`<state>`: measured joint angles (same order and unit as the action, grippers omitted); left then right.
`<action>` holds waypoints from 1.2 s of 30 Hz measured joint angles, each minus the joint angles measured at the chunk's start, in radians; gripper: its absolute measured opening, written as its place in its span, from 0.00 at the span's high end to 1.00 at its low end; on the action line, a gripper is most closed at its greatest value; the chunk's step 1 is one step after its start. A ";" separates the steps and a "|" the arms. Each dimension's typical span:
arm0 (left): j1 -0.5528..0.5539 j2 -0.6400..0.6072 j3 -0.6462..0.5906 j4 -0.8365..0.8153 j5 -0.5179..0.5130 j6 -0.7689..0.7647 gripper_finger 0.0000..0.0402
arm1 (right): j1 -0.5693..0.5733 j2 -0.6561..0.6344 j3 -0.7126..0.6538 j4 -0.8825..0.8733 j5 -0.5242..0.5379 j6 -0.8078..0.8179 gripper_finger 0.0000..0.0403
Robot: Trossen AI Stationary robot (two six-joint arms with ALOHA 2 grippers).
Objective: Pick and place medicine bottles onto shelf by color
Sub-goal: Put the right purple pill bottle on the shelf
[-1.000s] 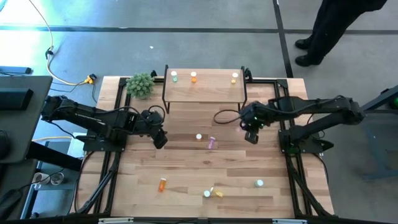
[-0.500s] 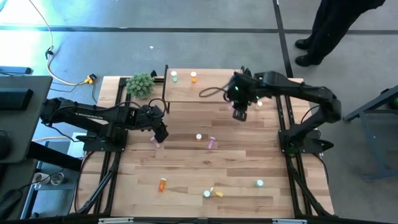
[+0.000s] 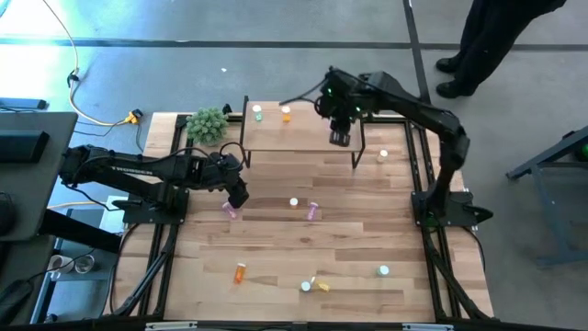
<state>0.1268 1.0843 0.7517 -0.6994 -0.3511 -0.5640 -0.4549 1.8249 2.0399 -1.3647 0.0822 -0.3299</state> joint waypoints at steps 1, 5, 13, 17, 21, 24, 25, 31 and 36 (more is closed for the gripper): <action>0.000 0.000 0.000 0.000 0.000 -0.001 0.53 | -0.011 0.020 0.026 -0.002 0.000 -0.019 0.74; 0.000 0.000 0.000 0.000 0.000 -0.005 0.53 | -0.048 0.094 0.119 -0.018 0.000 -0.076 0.74; 0.000 0.000 0.000 0.000 -0.003 -0.007 0.53 | -0.076 0.189 0.209 -0.023 -0.008 -0.199 0.74; 0.000 0.000 0.000 0.001 -0.003 -0.008 0.53 | -0.075 0.207 0.210 -0.022 -0.009 -0.229 0.74; 0.000 0.000 0.000 0.001 -0.003 -0.008 0.53 | -0.069 0.212 0.211 -0.012 -0.025 -0.255 0.74; 0.000 0.000 0.000 0.001 -0.003 -0.008 0.53 | -0.064 0.217 0.211 -0.003 -0.030 -0.278 0.74; 0.000 0.000 0.000 0.001 -0.003 -0.008 0.53 | -0.061 0.218 0.211 0.003 -0.030 -0.283 0.74; 0.000 0.000 0.000 0.001 -0.003 -0.008 0.53 | -0.064 0.219 0.211 0.014 -0.030 -0.304 0.74; 0.000 0.000 0.000 0.001 -0.003 -0.012 0.53 | -0.074 0.232 0.210 0.007 -0.029 -0.318 0.74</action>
<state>0.1268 1.0843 0.7513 -0.6983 -0.3542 -0.5759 -0.5292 2.0564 2.2501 -1.3572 0.0531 -0.6483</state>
